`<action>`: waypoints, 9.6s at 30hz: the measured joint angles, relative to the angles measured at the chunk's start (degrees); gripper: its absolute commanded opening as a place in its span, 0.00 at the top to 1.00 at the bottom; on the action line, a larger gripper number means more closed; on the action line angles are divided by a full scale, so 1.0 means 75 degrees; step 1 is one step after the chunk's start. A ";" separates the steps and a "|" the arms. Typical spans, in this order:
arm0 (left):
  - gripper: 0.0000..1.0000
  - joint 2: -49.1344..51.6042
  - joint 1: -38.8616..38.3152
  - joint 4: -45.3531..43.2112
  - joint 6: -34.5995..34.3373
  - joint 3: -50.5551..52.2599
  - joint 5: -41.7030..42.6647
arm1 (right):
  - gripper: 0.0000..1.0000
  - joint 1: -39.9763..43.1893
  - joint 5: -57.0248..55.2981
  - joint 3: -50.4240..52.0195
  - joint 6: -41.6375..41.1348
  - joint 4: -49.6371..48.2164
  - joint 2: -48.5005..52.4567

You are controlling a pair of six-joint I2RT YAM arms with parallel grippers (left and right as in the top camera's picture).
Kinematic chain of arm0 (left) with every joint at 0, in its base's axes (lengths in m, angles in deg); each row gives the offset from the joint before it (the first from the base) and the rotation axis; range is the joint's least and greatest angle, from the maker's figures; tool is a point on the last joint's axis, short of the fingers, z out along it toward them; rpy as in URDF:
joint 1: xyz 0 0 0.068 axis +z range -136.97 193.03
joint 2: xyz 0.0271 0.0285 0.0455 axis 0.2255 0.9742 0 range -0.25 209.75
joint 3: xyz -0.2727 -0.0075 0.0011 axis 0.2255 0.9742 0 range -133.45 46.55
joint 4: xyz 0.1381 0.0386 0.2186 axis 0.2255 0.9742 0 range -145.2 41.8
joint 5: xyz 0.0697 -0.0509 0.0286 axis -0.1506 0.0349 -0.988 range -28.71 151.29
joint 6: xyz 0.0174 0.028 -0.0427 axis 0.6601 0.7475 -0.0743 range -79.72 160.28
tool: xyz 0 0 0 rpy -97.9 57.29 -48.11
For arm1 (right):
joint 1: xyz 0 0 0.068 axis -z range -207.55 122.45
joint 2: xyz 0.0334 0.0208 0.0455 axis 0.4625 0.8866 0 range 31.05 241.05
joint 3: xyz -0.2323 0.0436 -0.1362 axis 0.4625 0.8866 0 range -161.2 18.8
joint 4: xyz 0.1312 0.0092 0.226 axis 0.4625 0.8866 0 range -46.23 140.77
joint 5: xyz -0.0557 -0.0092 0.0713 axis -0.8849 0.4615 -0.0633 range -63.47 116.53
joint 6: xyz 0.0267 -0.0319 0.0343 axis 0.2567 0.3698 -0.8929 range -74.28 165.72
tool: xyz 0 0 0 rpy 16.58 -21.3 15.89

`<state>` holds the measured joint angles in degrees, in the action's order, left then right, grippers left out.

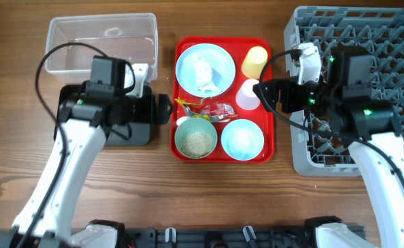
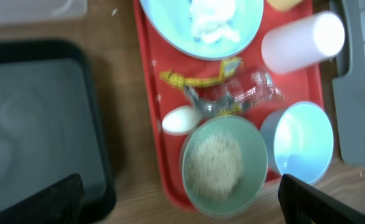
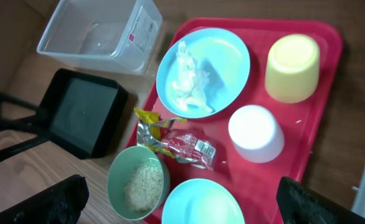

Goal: Sort waste into correct bins and load items into the dishwasher rack
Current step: 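Grasp the white tissue on the blue plate with the left gripper, then drop the tissue into the clear plastic bin with the left gripper, then grasp the yellow snack wrapper and drop it into the clear bin, then grasp the red wrapper with the left gripper and drop it in the bin, then grasp the rim of the green rice bowl with the left gripper, then tip the green bowl over the black tray to pour out the rice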

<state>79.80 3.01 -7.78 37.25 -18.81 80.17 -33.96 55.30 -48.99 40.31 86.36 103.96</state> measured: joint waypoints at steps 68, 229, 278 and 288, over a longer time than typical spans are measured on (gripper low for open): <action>0.07 0.3885 -0.2328 -0.0778 -0.0402 -0.1763 -0.1387 | 0.15 0.0006 -0.4354 -0.0356 -0.1393 0.2063 -0.0650; 0.83 0.2212 -0.4185 -0.0286 -0.0440 0.0134 -0.3054 | 0.00 0.0006 -0.4296 -0.0356 -0.1792 0.1830 -0.0297; 0.96 0.2302 0.3503 0.1154 0.1061 -0.1067 0.4185 | 0.00 0.0006 -0.4296 -0.0356 -0.1792 0.1682 -0.0297; 0.96 0.2900 0.4162 0.1868 0.1580 -0.1078 0.6024 | 0.01 0.0006 -0.4296 -0.0356 -0.1792 0.1702 0.0300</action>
<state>101.55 34.22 6.23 49.10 -26.90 125.35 -33.92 23.09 -51.65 26.87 99.12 106.21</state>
